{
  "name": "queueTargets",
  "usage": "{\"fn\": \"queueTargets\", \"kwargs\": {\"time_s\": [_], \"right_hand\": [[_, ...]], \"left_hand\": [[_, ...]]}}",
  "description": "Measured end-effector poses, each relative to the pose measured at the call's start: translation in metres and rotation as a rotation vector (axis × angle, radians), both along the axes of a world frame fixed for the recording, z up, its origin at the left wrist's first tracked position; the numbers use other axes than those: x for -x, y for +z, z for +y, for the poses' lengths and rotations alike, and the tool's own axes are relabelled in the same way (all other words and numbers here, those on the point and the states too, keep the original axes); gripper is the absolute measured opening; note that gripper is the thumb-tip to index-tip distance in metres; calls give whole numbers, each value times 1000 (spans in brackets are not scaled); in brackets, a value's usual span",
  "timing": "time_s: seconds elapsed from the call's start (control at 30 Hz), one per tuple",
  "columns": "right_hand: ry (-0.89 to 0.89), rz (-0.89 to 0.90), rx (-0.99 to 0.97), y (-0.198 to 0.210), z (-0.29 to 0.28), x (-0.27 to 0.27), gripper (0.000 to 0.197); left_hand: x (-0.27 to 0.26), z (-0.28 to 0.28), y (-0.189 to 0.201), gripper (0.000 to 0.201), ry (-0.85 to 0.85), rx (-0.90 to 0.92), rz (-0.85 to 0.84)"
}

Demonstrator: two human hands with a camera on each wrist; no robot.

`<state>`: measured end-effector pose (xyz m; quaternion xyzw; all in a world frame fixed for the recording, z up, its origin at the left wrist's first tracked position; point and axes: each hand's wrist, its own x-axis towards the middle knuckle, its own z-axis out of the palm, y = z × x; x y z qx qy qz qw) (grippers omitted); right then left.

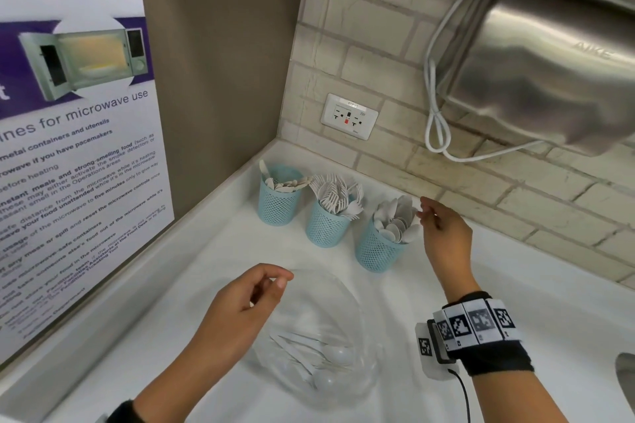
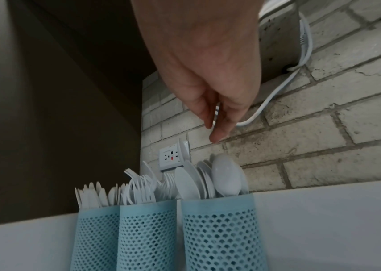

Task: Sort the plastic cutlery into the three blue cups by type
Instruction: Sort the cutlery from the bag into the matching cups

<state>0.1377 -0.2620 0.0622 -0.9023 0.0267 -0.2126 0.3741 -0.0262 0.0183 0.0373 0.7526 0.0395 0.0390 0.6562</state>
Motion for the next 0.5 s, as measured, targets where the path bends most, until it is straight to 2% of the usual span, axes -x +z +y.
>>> {"fn": "queueTargets", "kwargs": {"time_s": [0.1,0.23,0.37,0.5], "right_hand": [[19,3,143,-2,4,2,24],[-12,-4,70,5,16,11,26],[131,-81,-43,9,44,32,18],[435,36,-141,12,80,67,20]], "left_hand": [[0,0,1,18,-1,0,-11],[-1,2,-1,21,28,-51,-61],[-3,9,-15,23,8,-405,-133],[0,8,-22,24,-211,-708,188]]}}
